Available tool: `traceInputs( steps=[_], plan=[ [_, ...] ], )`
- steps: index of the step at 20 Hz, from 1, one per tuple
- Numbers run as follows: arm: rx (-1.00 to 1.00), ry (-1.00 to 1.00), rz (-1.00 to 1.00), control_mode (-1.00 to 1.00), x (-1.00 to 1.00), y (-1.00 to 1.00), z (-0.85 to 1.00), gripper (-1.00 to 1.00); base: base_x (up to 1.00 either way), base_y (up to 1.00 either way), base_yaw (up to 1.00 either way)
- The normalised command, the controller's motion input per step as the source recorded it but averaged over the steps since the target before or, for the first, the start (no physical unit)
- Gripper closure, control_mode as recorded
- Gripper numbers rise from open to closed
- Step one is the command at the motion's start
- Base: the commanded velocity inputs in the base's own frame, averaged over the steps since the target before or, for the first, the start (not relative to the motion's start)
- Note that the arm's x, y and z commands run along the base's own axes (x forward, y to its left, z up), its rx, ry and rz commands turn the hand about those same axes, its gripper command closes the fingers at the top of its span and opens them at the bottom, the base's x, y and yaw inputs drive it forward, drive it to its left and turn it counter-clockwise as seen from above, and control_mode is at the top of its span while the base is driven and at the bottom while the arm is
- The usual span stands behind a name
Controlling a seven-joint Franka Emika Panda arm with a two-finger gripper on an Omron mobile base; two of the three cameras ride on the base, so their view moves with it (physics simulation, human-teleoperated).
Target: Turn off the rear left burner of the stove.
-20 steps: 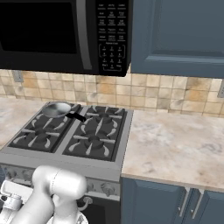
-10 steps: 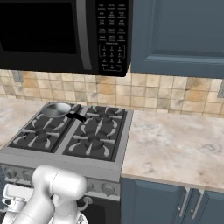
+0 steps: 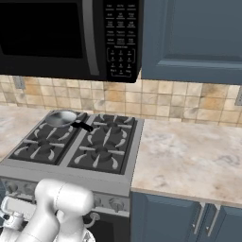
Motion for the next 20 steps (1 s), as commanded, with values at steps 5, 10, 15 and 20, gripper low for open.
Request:
traceInputs(
  steps=[5,10,15,20],
  plan=[
    [0.29,-0.05,0.02,-1.0,0.01,-0.01,0.0,-1.0,0.0,0.0,0.0],
    [0.18,-0.02,0.03,-1.0,0.07,0.0,0.04,-1.0,0.0,0.0,0.0],
    [0.21,0.0,0.02,-1.0,0.19,0.0,0.18,-1.0,0.0,0.0,0.0],
    [0.19,0.0,0.01,-1.0,0.27,0.0,0.26,-1.0,0.0,0.0,0.0]
  ],
)
